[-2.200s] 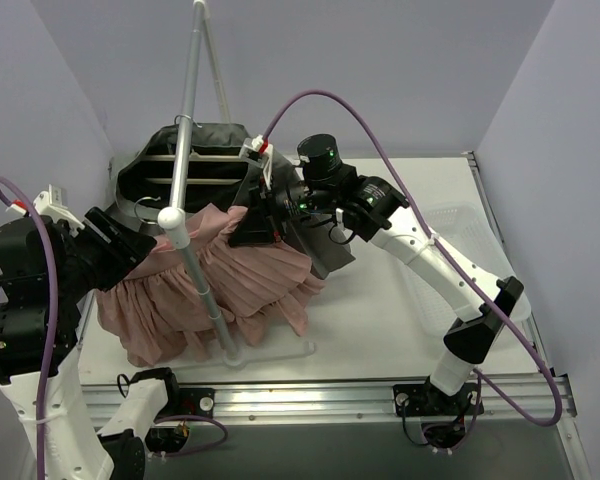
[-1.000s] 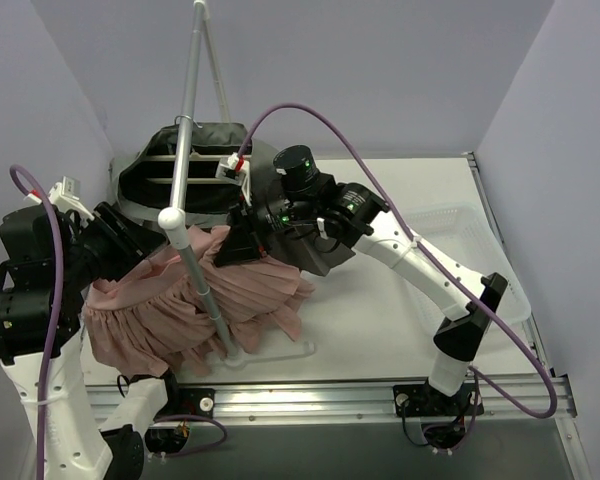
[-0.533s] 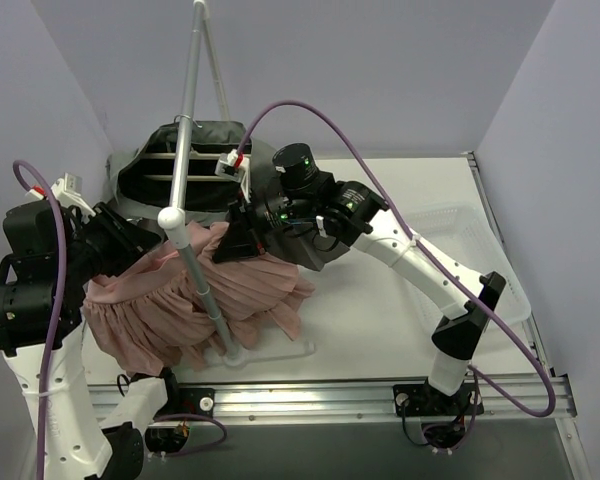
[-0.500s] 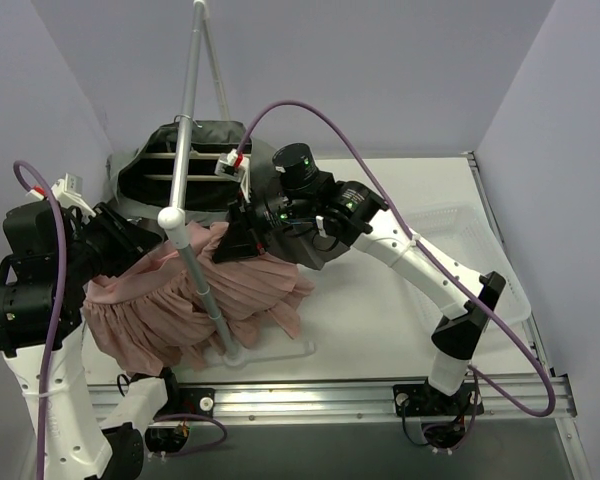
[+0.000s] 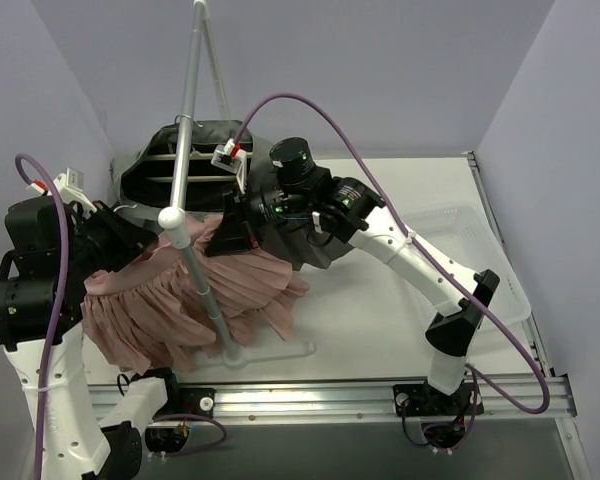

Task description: Remove the skirt from the hanger

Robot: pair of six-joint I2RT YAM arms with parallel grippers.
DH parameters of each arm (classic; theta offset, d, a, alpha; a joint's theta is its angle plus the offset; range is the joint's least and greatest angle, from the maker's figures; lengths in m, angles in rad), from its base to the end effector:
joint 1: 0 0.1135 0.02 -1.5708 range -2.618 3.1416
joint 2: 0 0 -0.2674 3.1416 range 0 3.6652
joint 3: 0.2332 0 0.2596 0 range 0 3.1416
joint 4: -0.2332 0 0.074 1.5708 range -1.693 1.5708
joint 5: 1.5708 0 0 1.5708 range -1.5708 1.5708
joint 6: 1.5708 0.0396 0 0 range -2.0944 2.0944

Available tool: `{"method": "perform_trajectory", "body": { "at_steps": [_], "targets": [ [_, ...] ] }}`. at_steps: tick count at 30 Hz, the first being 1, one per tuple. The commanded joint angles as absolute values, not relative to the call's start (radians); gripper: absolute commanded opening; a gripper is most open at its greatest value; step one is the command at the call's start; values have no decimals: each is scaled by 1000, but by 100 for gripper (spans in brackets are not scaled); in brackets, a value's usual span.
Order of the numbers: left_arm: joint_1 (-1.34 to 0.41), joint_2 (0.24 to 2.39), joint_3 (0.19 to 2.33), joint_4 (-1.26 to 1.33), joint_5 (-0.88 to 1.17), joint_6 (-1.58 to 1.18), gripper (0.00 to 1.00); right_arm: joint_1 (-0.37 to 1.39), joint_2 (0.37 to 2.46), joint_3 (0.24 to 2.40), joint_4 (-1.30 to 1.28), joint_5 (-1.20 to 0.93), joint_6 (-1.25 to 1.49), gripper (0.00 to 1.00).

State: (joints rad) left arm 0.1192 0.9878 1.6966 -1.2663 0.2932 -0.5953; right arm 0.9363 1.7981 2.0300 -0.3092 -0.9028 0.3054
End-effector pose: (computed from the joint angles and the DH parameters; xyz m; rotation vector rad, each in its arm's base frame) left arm 0.1209 0.0030 0.4875 -0.5873 2.0778 -0.5904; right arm 0.2183 0.3490 0.4828 -1.2846 1.4148 1.6262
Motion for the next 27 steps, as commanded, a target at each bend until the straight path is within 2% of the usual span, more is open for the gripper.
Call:
{"method": "perform_trajectory", "body": {
  "at_steps": [1,2,4,5,6,7,10,13,16,19,27],
  "targets": [
    [103,989,1715,-1236,350,-575,10,948,1799,2089,-180,-920,339,0],
    [103,991,1715,-1227,353,-572,3,948,1801,2086,-181,-917,341,0],
    [103,992,1724,-1224,350,-568,2,946,1802,2086,-198,-902,342,0],
    [101,994,1733,-1241,333,-558,2,946,1802,2086,-228,-881,338,6],
    [101,999,1738,-1239,324,-551,2,946,1801,2085,-247,-865,334,21],
    [98,999,1744,-1241,321,-543,2,946,1793,2082,-267,-848,330,42],
    [100,994,1749,-1232,305,-528,2,946,1763,2043,-301,-801,325,55],
    [97,992,1735,-1227,284,-522,2,939,1735,2022,-334,-762,304,62],
    [98,1014,1748,-1201,305,-532,2,925,1704,2028,-431,-706,266,64],
    [87,1052,1796,-1206,296,-511,2,901,1638,1918,-423,-672,238,65],
    [78,1057,1789,-1206,296,-520,2,804,1565,1815,-396,-689,245,57]
  ]
}}
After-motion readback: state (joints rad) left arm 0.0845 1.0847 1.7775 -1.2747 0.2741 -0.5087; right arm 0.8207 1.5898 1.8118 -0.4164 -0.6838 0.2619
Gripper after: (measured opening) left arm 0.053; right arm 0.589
